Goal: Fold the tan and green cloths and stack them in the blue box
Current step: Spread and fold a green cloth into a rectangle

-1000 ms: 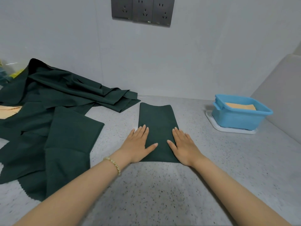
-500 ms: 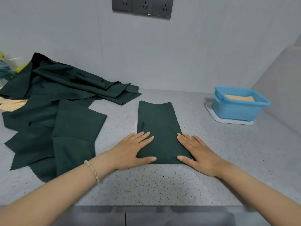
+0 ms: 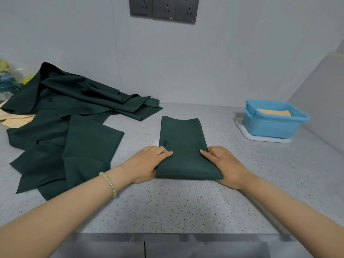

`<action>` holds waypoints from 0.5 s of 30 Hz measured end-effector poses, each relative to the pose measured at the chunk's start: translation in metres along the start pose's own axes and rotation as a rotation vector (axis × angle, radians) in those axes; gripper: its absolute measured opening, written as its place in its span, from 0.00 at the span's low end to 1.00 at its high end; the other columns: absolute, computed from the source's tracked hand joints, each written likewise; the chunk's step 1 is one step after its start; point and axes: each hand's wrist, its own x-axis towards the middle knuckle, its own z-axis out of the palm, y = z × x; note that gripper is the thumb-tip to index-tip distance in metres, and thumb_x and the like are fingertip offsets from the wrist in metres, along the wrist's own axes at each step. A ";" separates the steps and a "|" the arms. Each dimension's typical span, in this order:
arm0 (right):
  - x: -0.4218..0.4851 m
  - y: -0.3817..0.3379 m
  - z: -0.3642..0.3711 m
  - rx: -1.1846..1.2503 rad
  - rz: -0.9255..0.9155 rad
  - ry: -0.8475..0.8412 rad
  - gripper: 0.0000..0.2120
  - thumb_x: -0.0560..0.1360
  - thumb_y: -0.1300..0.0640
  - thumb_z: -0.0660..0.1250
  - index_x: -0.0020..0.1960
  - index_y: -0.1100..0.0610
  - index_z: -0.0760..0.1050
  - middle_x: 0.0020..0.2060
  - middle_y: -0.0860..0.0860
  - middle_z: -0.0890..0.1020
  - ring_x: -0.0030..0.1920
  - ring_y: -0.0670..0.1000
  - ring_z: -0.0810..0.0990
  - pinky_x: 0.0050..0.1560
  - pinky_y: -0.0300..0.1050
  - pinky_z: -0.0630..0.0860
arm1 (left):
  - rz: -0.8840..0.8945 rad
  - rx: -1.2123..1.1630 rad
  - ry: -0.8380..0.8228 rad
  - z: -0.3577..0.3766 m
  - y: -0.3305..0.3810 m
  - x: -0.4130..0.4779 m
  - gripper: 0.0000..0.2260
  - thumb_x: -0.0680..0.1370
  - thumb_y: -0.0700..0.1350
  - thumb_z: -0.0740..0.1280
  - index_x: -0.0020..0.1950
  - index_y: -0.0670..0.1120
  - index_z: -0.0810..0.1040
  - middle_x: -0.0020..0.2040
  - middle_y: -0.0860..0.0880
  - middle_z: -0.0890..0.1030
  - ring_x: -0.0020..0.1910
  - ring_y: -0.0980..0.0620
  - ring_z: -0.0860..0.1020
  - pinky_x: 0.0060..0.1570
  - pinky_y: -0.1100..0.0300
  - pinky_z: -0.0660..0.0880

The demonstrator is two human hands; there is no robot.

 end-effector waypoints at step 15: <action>-0.016 -0.020 0.003 0.226 -0.062 -0.003 0.24 0.79 0.50 0.61 0.73 0.49 0.62 0.74 0.39 0.57 0.75 0.39 0.51 0.74 0.35 0.46 | 0.040 0.041 -0.147 -0.002 0.011 -0.018 0.37 0.73 0.32 0.55 0.79 0.49 0.44 0.79 0.53 0.44 0.77 0.56 0.43 0.68 0.68 0.32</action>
